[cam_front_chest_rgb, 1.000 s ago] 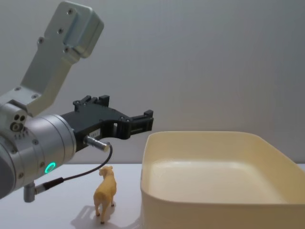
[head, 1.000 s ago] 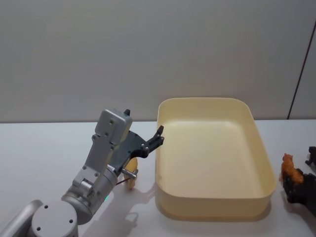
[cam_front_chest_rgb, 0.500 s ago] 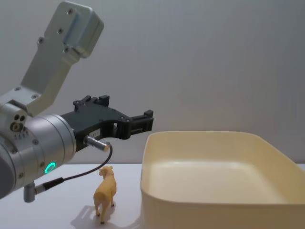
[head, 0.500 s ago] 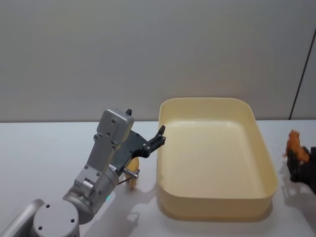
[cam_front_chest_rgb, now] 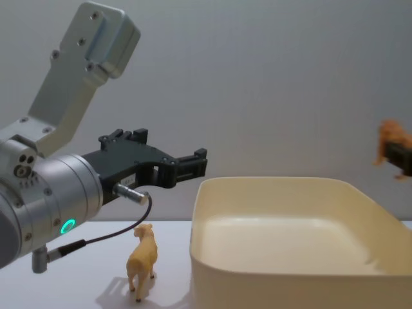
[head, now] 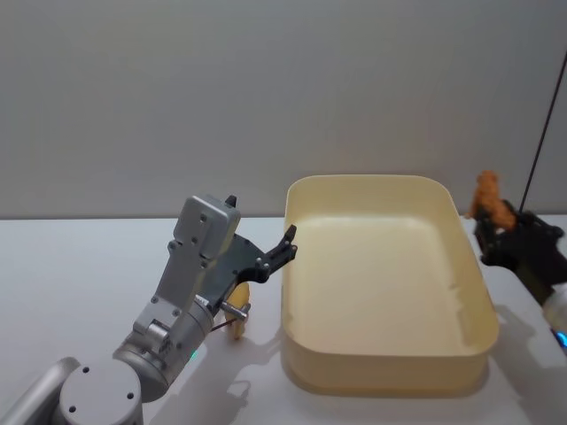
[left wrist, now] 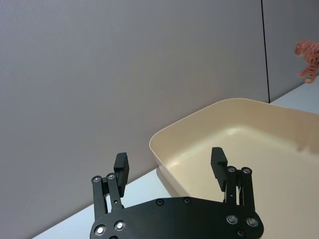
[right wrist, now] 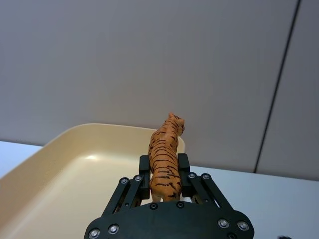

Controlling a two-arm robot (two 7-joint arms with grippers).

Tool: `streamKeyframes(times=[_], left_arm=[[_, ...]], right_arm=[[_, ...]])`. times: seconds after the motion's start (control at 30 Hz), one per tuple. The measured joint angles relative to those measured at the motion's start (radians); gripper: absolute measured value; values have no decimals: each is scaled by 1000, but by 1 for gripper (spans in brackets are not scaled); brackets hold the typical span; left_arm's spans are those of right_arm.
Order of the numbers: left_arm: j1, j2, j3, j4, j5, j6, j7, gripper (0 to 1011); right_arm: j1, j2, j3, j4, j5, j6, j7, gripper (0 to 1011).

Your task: Pick up the toy alternately with two hands and place it into the central storage box.

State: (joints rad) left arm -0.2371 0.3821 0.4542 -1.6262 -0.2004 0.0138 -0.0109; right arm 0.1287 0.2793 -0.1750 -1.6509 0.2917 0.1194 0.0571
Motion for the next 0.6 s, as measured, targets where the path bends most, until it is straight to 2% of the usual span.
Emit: streamKeyframes(times=[0.2, 0.37, 0.4, 0.43, 0.6], left_arm=[[0, 0, 0, 0, 0, 0, 0, 1001], [0, 0, 0, 0, 0, 0, 0, 1001], [0, 0, 0, 0, 0, 0, 0, 1001], [0, 0, 0, 0, 0, 0, 0, 1001], [0, 0, 0, 0, 0, 0, 0, 1001]], right_arm=[[55, -38, -22, 30, -14, 37, 41, 326], [95, -65, -38, 53, -25, 62, 69, 500], [100, -68, -40, 56, -26, 66, 72, 500], [107, -73, -42, 60, -28, 70, 77, 560], [128, -87, -51, 73, -33, 82, 92, 719]])
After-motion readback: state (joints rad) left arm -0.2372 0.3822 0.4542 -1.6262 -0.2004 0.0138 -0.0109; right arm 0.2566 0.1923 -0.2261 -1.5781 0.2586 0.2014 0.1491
